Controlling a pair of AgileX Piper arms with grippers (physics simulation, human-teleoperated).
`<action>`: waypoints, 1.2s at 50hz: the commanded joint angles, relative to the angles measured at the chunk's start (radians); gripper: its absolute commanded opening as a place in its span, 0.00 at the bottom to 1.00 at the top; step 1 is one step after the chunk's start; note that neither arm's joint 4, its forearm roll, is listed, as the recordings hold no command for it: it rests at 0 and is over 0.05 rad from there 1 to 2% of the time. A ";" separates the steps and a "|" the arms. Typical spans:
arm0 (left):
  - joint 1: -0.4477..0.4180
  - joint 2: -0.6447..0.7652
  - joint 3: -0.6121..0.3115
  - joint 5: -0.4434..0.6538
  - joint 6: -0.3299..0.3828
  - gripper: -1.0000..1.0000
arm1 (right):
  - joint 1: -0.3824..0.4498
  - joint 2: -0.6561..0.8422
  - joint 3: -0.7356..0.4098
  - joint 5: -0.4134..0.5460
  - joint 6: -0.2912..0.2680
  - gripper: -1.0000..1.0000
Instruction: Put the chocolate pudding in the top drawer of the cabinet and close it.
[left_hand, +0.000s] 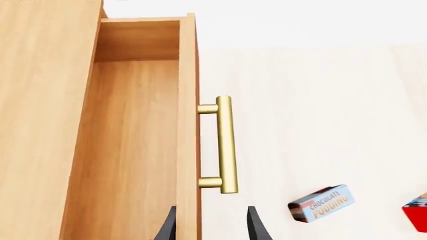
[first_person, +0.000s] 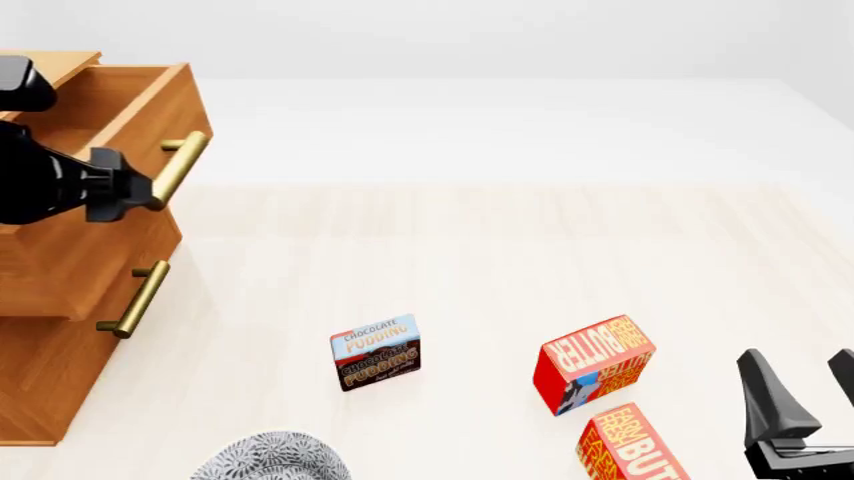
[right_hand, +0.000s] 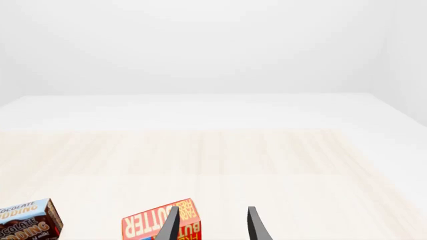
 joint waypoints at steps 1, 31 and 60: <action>-0.011 0.007 0.003 -0.014 -0.004 1.00 | -0.002 -0.007 0.004 -0.004 -0.004 1.00; -0.099 0.025 0.009 -0.026 -0.029 1.00 | -0.002 -0.006 0.003 -0.004 -0.004 1.00; -0.166 0.016 0.014 -0.031 -0.039 1.00 | -0.002 0.015 0.003 -0.025 -0.005 1.00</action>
